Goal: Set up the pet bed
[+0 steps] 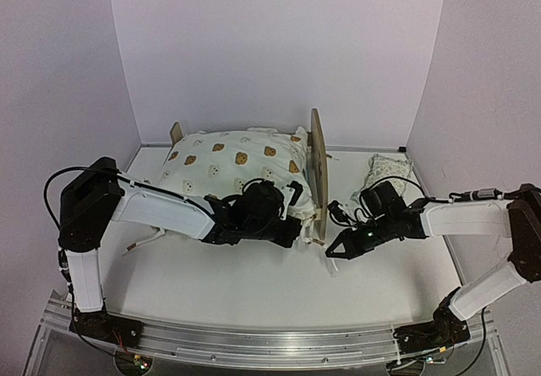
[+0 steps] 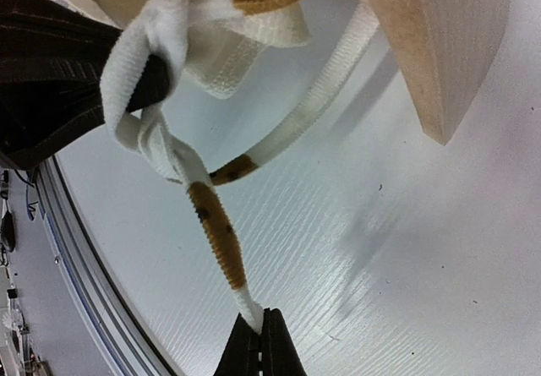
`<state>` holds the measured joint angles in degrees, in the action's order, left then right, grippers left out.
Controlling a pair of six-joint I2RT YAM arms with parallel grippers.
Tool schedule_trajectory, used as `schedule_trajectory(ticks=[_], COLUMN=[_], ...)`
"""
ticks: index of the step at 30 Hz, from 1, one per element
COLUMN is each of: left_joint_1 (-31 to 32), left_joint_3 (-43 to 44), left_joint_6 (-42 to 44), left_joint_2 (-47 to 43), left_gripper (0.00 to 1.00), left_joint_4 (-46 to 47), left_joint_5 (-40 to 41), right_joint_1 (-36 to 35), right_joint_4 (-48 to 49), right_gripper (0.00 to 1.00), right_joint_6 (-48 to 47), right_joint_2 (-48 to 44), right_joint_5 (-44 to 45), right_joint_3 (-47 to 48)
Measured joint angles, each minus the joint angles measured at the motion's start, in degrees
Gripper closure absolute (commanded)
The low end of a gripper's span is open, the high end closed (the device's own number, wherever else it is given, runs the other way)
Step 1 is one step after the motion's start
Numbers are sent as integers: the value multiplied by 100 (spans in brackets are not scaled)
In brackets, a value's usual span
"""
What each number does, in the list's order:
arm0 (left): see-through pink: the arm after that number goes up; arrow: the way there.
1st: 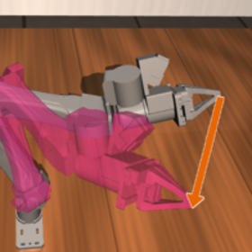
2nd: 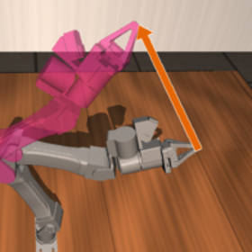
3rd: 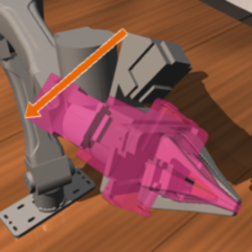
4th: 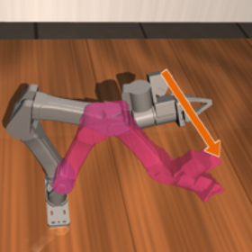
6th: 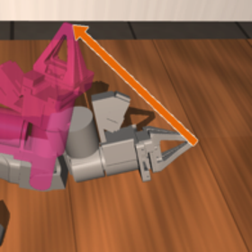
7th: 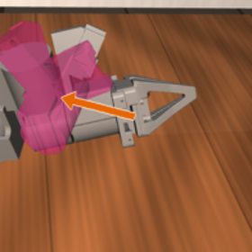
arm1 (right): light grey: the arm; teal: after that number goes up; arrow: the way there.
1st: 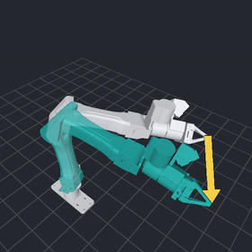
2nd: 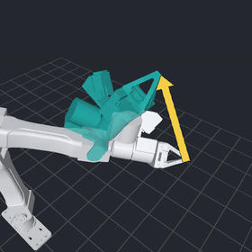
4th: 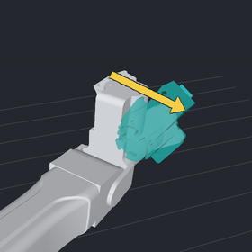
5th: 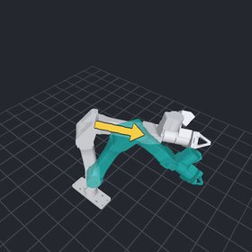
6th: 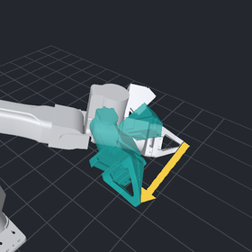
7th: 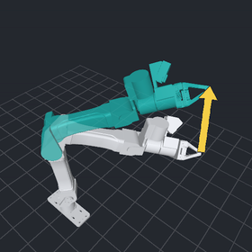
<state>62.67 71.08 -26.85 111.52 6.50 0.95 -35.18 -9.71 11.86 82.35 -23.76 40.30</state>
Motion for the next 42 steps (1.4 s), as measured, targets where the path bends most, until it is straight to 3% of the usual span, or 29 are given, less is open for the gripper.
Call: schedule_trajectory(ticks=[11,24,30,42], left_joint_1=[110,340,363,-83], left_joint_3=[156,719,1407,3140], left_joint_6=[-66,126,540,1287], left_joint_2=[-173,-553,-456,815], left_gripper=[100,100,100,100], left_joint_4=[-1074,-1166,-1306,-1354], left_joint_5=[1241,1209,1178,1171], right_joint_1=[0,-13,-17,-17], right_joint_4=[-29,-20,-25,-14], right_gripper=[100,100,100,100], right_joint_6=[70,70,70,110], right_joint_2=[-85,180,379,497], right_joint_5=[720,1047,1050,932], right_joint_3=[-190,-224,-224,-232])
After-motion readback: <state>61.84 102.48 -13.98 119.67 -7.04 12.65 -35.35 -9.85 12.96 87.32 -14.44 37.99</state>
